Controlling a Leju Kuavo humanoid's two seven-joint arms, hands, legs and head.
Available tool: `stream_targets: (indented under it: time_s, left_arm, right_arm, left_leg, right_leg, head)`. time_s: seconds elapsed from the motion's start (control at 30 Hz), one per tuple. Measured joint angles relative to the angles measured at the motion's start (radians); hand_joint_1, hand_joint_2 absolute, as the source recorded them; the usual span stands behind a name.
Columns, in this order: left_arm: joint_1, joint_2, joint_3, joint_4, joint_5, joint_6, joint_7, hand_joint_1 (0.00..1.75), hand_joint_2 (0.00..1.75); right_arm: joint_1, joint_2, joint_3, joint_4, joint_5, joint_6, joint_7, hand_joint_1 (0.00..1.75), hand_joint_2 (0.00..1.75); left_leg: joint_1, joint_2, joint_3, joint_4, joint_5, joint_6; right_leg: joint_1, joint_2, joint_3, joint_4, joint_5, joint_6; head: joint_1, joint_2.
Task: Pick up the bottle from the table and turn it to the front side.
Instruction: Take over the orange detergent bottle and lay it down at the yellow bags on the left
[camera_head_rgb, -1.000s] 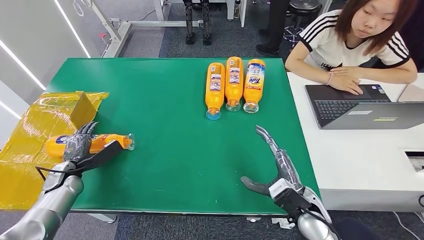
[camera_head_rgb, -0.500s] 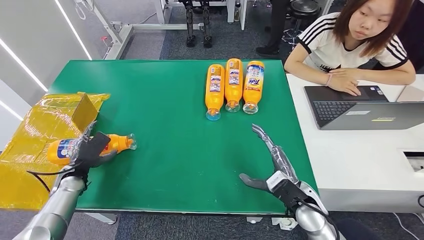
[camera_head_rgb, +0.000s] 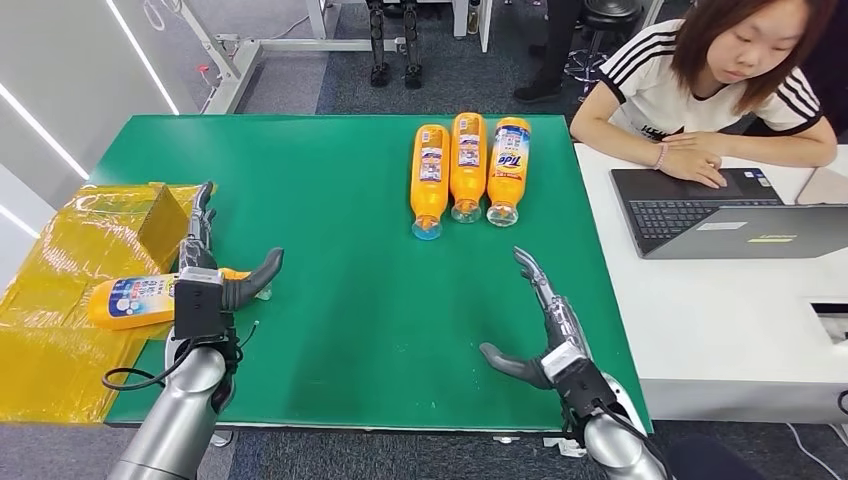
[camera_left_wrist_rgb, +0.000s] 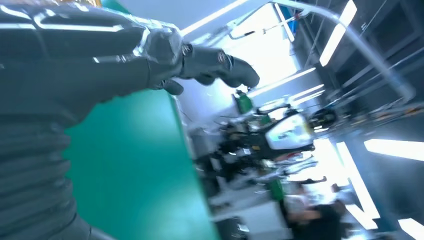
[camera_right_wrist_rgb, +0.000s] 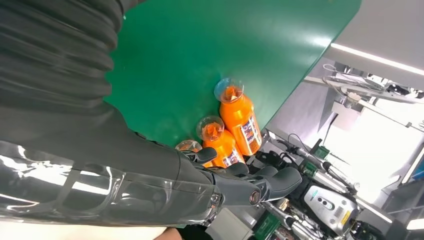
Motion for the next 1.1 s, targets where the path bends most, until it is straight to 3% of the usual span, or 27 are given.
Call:
stream_targets:
  time_s: [0.1,0.27,0.37,0.7,0.9,1.1]
  left_arm:
    - [0.008,-0.012,-0.052,-0.073,0.047,-0.011,0.004,0.00,1.75]
    - [0.043,-0.082,-0.169,-0.126,0.180,-0.183,0.060,0.00,1.75]
    - [0.061,-0.112,-0.214,-0.129,0.193,-0.208,0.064,0.00,1.75]
    - [0.128,-0.152,-0.243,-0.128,0.260,-0.324,0.108,0.00,1.75]
    - [0.186,-0.149,-0.233,-0.150,0.200,-0.305,0.105,0.00,1.75]
    - [0.233,-0.141,-0.201,-0.199,0.185,-0.278,0.092,0.00,1.75]
  right_arm:
    - [0.031,0.020,-0.012,-0.020,-0.011,-0.017,-0.007,0.00,1.75]
    - [0.137,0.077,-0.053,-0.090,-0.030,-0.049,-0.029,0.00,1.75]
    - [0.177,0.105,-0.070,-0.121,-0.030,-0.054,-0.034,0.00,1.75]
    - [0.302,0.189,-0.108,-0.201,-0.040,-0.101,-0.007,0.00,1.75]
    - [0.381,0.233,-0.124,-0.265,-0.126,-0.100,-0.022,0.00,1.75]
    - [0.389,0.255,-0.149,-0.291,-0.114,-0.040,-0.016,0.00,1.75]
  left_leg:
    - [0.000,0.000,0.000,0.000,-0.001,0.000]
    - [0.000,-0.002,-0.001,0.000,-0.003,0.001]
    - [0.000,0.002,0.000,0.000,-0.005,0.001]
    - [0.000,0.003,0.000,0.000,-0.007,0.001]
    - [0.000,0.003,0.000,0.000,-0.008,0.000]
    - [0.000,0.003,0.000,0.000,-0.008,0.000]
  right_leg:
    - [0.000,0.000,-0.001,0.000,0.000,0.000]
    - [0.000,-0.001,0.000,0.000,-0.003,0.003]
    - [0.000,0.003,0.000,-0.001,-0.003,0.003]
    - [0.000,0.004,-0.001,-0.001,-0.005,0.003]
    - [0.000,0.004,-0.001,0.000,-0.006,0.003]
    - [0.000,0.003,0.000,0.000,-0.006,0.003]
  head:
    - [0.000,0.000]
    - [0.000,0.000]
    - [0.000,0.000]
    - [0.000,0.000]
    - [0.000,0.000]
    - [0.000,0.000]
